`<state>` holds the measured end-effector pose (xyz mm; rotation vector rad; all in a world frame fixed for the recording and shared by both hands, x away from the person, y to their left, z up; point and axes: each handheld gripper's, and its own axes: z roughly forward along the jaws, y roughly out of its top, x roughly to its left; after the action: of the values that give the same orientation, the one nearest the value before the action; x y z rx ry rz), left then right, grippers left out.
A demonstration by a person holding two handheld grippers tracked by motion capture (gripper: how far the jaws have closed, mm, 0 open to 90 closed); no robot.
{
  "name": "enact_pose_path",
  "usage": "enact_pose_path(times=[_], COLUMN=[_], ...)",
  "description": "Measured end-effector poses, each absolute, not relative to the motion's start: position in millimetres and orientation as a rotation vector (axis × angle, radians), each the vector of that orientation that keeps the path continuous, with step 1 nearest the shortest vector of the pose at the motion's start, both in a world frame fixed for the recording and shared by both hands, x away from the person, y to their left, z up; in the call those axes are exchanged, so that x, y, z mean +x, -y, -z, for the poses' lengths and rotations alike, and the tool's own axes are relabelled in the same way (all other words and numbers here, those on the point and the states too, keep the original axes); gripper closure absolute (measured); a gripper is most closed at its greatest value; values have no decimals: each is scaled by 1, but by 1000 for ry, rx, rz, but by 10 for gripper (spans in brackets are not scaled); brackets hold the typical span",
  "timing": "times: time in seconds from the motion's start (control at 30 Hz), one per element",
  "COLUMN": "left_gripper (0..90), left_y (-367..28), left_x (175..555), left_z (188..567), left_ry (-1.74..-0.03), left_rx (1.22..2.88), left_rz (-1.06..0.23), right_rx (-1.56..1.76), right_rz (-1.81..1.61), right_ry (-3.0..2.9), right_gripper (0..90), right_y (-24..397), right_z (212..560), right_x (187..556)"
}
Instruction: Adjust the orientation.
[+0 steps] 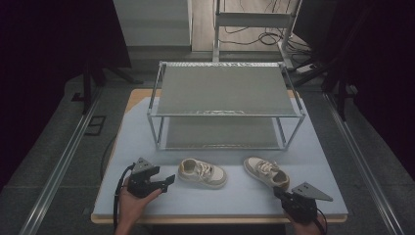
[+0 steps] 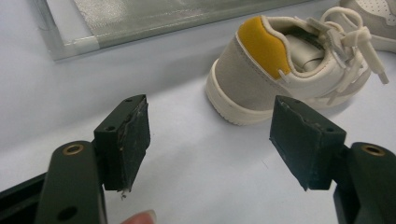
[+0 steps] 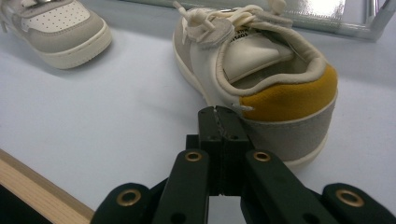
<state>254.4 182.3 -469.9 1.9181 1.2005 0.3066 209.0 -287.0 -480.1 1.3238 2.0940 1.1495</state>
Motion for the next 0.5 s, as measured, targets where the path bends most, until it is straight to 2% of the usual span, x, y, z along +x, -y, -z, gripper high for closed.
enact_pose_path(times=[0.5], left_gripper=[286], left_y=[-186], left_x=[251], left_z=[467], left_ry=[-1206], left_rx=[1892], left_rz=[-305], right_rx=[1177], right_rz=[-1257], right_ry=[-2162], right_gripper=[883], right_y=[248], right_z=[475], right_x=[202])
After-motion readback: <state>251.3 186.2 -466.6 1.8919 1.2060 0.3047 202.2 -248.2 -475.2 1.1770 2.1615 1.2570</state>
